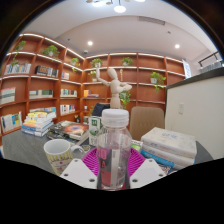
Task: Pour water
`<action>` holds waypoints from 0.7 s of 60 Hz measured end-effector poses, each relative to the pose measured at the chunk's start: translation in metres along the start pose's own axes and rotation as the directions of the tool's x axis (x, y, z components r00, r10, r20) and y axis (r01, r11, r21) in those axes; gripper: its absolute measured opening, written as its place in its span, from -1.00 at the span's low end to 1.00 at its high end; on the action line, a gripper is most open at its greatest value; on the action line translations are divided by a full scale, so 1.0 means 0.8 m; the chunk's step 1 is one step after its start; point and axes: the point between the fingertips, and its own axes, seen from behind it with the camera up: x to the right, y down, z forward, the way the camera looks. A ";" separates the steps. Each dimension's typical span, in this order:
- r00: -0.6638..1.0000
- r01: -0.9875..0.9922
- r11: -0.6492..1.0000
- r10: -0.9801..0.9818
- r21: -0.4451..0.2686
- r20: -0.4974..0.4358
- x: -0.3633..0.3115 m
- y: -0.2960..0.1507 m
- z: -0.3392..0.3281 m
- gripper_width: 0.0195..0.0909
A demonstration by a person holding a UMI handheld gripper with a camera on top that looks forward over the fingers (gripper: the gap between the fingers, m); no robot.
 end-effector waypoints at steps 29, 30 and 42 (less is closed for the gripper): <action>0.993 -0.018 0.998 0.011 -0.061 -0.117 -0.008 0.019 -0.087 0.72; 0.992 -0.027 0.998 0.019 -0.063 -0.123 -0.010 0.020 -0.095 0.73; 0.981 -0.097 0.993 0.083 -0.069 -0.174 -0.050 0.028 -0.186 0.76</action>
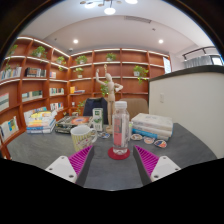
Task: Pour water
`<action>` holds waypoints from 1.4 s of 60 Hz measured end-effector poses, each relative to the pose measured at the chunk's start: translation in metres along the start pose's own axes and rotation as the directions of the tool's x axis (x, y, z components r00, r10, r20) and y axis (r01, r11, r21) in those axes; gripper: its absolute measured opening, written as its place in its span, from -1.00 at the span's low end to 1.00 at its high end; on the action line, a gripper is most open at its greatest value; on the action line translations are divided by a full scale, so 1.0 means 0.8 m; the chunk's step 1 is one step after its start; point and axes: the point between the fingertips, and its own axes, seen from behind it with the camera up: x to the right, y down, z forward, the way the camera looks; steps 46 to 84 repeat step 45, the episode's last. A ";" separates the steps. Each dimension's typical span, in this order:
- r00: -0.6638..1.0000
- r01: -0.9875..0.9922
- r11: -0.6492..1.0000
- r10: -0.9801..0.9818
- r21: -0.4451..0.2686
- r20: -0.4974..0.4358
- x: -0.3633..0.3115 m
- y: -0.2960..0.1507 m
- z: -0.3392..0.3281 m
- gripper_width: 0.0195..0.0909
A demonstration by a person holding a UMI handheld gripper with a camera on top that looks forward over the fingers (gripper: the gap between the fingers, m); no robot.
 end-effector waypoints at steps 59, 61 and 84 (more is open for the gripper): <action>0.998 -0.032 0.999 0.033 0.014 -0.059 -0.043 -0.026 -0.102 0.76; 0.998 -0.032 0.999 0.033 0.014 -0.059 -0.043 -0.026 -0.102 0.76; 0.998 -0.032 0.999 0.033 0.014 -0.059 -0.043 -0.026 -0.102 0.76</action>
